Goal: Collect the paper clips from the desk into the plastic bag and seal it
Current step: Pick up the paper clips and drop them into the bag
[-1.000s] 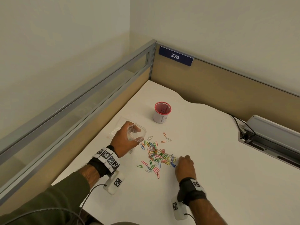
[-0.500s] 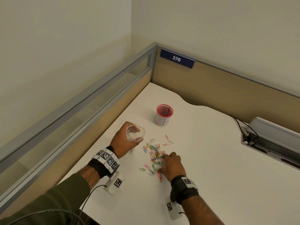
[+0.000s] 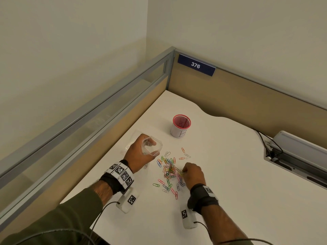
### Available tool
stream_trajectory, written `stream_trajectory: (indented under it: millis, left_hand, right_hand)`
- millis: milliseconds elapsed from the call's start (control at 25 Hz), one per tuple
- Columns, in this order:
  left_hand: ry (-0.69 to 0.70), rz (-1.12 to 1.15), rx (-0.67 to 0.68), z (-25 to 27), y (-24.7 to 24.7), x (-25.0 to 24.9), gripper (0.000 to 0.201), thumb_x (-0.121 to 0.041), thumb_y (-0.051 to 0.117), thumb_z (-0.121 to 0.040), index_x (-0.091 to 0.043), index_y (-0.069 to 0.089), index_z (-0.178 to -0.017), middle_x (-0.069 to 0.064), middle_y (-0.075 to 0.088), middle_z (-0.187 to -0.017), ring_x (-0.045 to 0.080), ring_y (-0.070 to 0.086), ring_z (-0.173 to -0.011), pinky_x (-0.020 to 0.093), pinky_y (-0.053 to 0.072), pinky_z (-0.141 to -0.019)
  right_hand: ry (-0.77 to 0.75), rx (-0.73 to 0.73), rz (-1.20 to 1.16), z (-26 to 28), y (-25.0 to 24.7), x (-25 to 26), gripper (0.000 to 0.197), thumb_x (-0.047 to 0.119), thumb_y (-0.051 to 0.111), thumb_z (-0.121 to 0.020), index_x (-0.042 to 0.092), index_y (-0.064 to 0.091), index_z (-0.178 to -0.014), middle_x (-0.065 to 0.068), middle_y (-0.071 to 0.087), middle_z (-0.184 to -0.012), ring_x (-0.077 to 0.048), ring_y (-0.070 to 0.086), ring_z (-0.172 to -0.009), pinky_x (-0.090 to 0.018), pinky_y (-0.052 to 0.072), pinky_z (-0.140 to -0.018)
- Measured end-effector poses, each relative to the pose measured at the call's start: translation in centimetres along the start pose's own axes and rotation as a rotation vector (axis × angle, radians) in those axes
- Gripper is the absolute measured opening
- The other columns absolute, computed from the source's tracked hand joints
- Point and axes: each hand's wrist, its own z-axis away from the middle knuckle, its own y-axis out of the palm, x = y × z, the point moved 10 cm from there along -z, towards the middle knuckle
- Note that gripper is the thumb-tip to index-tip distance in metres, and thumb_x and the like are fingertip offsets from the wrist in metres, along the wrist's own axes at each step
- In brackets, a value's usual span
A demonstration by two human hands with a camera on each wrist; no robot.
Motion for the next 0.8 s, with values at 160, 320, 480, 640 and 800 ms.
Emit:
stream_trajectory:
  millis: [160, 320, 480, 640, 800]
  left_hand:
    - [0.005, -0.007, 0.008, -0.2, 0.4, 0.0, 0.041, -0.020, 0.084, -0.078, -0.018, 0.058, -0.109, -0.004, 0.067, -0.113, 0.012, 0.062, -0.115, 0.024, 0.046, -0.097]
    - [0.014, -0.003, 0.029, -0.4, 1.5, -0.3, 0.039, -0.020, 0.084, -0.078, -0.021, 0.057, -0.107, -0.002, 0.067, -0.112, 0.014, 0.062, -0.114, 0.021, 0.046, -0.096]
    - [0.047, -0.013, 0.055, -0.3, 2.4, -1.0, 0.040, -0.024, 0.084, -0.078, -0.024, 0.057, -0.107, -0.003, 0.066, -0.111, 0.014, 0.063, -0.113, 0.025, 0.049, -0.096]
    - [0.058, -0.034, 0.077, -0.5, 3.0, -1.5, 0.042, -0.031, 0.083, -0.079, -0.036, 0.050, -0.105, -0.008, 0.064, -0.105, 0.012, 0.064, -0.105, 0.027, 0.054, -0.088]
    - [0.053, -0.015, 0.077, -0.4, 2.7, -1.8, 0.041, -0.028, 0.082, -0.080, -0.030, 0.051, -0.107, -0.006, 0.064, -0.106, 0.011, 0.064, -0.105, 0.023, 0.051, -0.085]
  right_hand:
    - [0.016, -0.121, -0.382, 1.1, -4.9, -0.1, 0.021, 0.002, 0.064, -0.081, 0.019, 0.062, -0.070, -0.006, 0.070, -0.076, -0.023, 0.067, -0.070, -0.037, 0.058, -0.073]
    - [-0.138, -0.244, -0.688, 3.1, -12.3, 5.0, 0.007, 0.002, 0.069, -0.081, 0.009, 0.069, -0.083, -0.006, 0.071, -0.076, -0.019, 0.070, -0.067, -0.027, 0.060, -0.068]
    - [-0.329, -0.230, -0.694, 5.2, -15.4, 11.9, 0.008, 0.005, 0.068, -0.083, 0.012, 0.070, -0.086, 0.000, 0.070, -0.081, -0.013, 0.068, -0.069, -0.019, 0.058, -0.068]
    - [-0.418, -0.173, -0.448, 5.6, -13.6, 15.8, 0.003, 0.014, 0.067, -0.085, 0.014, 0.069, -0.087, -0.001, 0.068, -0.087, -0.015, 0.064, -0.077, -0.030, 0.058, -0.075]
    - [-0.460, -0.215, -0.360, 6.1, -14.0, 16.5, 0.006, 0.016, 0.063, -0.088, 0.017, 0.068, -0.090, 0.000, 0.066, -0.090, -0.014, 0.063, -0.081, -0.029, 0.056, -0.076]
